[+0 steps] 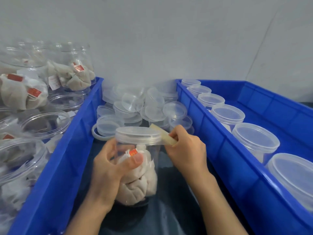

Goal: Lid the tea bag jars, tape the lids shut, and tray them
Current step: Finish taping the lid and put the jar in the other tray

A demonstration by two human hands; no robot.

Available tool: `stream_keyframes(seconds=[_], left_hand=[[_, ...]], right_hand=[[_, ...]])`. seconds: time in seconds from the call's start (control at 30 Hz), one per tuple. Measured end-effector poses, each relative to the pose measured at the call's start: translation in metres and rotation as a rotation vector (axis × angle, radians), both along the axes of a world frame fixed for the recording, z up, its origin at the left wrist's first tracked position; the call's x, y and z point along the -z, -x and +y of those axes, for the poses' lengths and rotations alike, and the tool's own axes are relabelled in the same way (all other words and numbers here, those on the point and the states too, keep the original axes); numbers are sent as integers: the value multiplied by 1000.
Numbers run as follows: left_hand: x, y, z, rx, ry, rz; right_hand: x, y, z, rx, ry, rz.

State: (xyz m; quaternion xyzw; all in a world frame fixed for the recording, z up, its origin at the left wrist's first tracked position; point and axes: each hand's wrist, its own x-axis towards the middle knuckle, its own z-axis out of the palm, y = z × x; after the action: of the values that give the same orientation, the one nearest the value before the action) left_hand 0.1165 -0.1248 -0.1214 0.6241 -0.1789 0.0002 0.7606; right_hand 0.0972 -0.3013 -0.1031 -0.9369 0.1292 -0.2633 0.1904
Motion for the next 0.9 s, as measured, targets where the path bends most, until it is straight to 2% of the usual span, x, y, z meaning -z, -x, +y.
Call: stream_keyframes(seconds=[0.1,0.2,0.33,0.43,0.6,0.67,0.8,0.87,0.9], left_hand=[[0,1,-2,198,15,25],[-1,0,-4,310,-11,18],[-1,-2,-8,384,-67,-20],[4,0,-11,376,-22,91],[2,-2,-11,174,-71,163],[1,-3,-13,7,-63,115],[1,3,-14,-528,-128,-263],[5,9,-16,-659,-254,-424],[6,12,-18,-645,-297,-445]], right_hand=[[-1,1,0,-9,-1,-3],[0,3,3,-23,-14,-19],[6,2,5,11,-17,20],[9,2,5,53,44,47],[9,1,12,66,75,76],[8,0,14,80,71,78],[8,0,21,128,71,95],[9,0,22,127,64,93],[8,0,22,122,50,90]])
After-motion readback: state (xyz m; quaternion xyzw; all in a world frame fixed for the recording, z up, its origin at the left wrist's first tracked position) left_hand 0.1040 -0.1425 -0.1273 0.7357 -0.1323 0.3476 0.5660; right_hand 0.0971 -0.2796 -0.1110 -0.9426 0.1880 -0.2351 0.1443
